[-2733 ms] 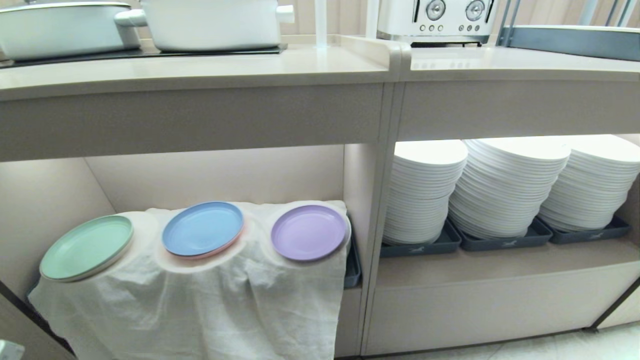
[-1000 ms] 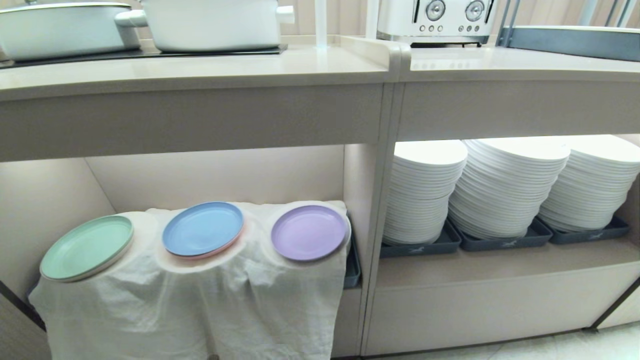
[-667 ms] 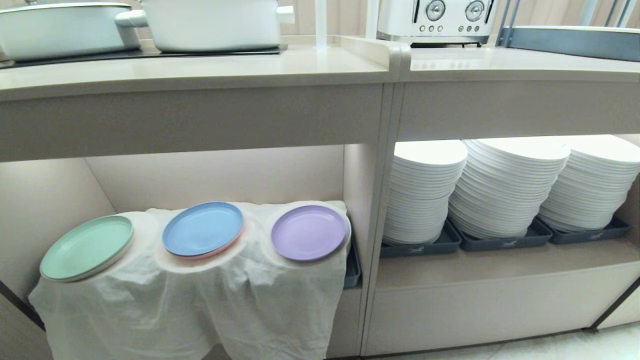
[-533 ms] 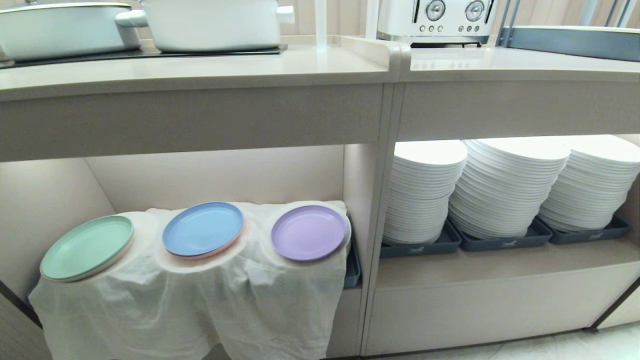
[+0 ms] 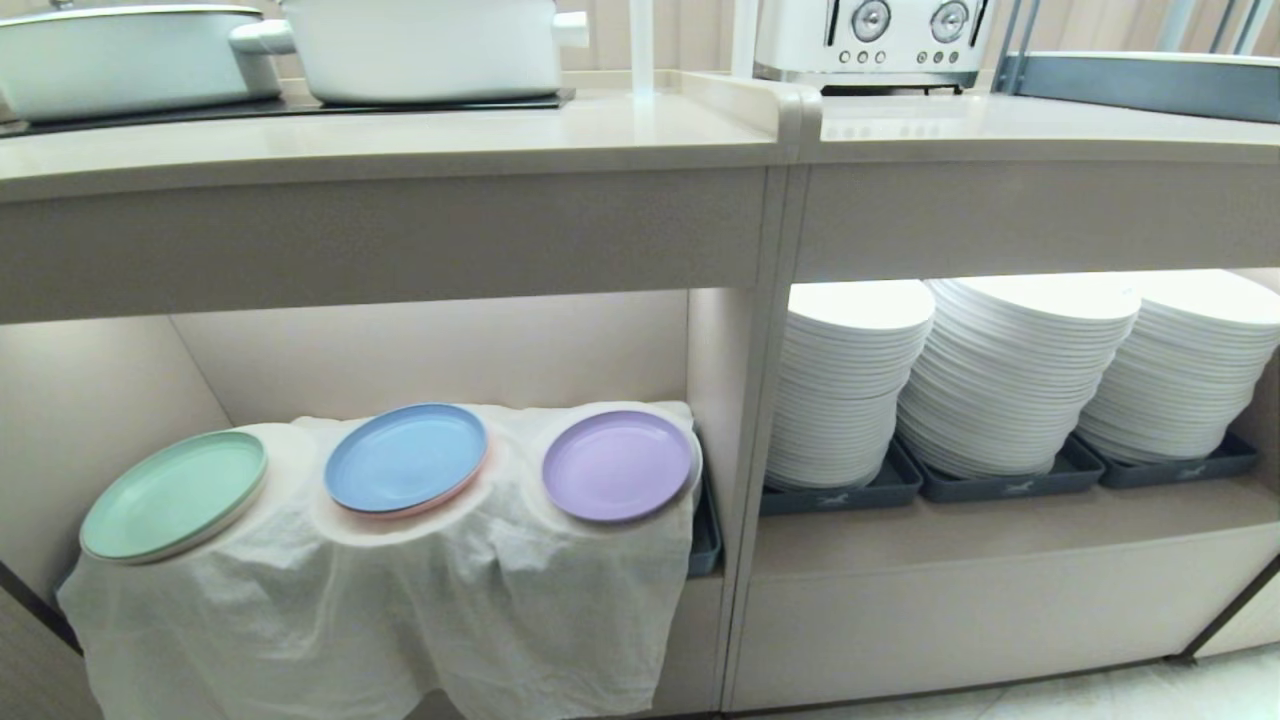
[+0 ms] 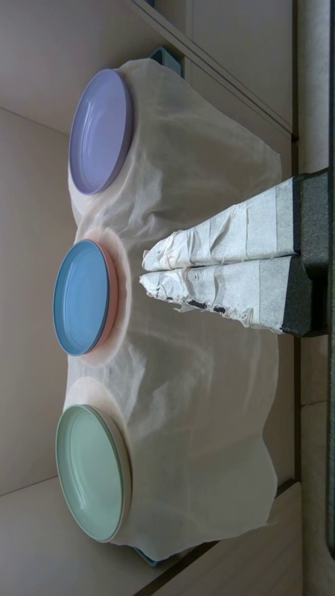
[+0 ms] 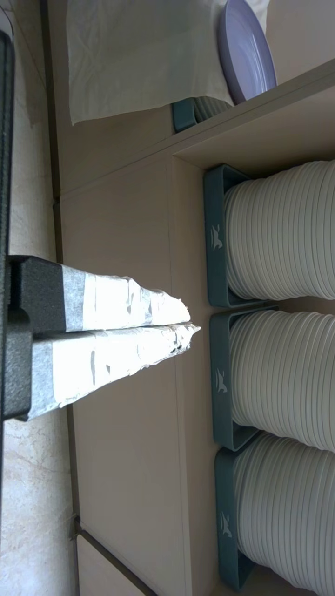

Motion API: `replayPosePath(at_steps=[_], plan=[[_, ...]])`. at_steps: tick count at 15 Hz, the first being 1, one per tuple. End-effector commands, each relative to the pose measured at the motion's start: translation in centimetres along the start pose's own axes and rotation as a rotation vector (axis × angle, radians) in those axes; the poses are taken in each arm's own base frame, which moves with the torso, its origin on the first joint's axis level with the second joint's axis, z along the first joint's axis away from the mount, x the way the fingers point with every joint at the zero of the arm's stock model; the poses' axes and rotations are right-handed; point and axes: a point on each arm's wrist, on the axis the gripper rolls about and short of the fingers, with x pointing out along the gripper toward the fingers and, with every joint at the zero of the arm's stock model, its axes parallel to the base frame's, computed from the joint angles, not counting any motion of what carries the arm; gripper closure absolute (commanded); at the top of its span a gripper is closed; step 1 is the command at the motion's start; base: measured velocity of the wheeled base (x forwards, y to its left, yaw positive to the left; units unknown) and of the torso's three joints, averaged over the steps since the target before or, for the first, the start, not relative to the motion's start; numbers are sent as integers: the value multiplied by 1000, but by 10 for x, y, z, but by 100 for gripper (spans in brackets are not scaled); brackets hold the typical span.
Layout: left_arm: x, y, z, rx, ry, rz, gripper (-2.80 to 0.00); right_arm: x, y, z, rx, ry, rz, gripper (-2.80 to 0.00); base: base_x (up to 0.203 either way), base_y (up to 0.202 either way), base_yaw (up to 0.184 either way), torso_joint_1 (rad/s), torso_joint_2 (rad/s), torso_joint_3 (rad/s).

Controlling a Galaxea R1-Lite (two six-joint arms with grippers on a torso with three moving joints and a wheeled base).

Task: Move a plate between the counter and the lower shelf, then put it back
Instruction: Pick up the plate in the cupboard

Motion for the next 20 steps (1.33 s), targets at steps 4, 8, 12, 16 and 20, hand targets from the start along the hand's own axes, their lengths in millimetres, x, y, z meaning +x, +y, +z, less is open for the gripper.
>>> replayPosePath(at_steps=[4,8,12,16,20], plan=[[0,0,0,-2,-2,2,0,0,0,0,0,0,1,0,0,0,0,0,0,0],[0,0,0,4,1,3,0,0,0,0,0,0,-1,0,0,0,0,0,0,0],[0,0,0,0,0,4,0,0,0,0,0,0,-1,0,0,0,0,0,0,0],[0,0,0,-2,0,2,0,0,0,0,0,0,-2,0,0,0,0,0,0,0],[0,0,0,-2,0,2,0,0,0,0,0,0,1,0,0,0,0,0,0,0]])
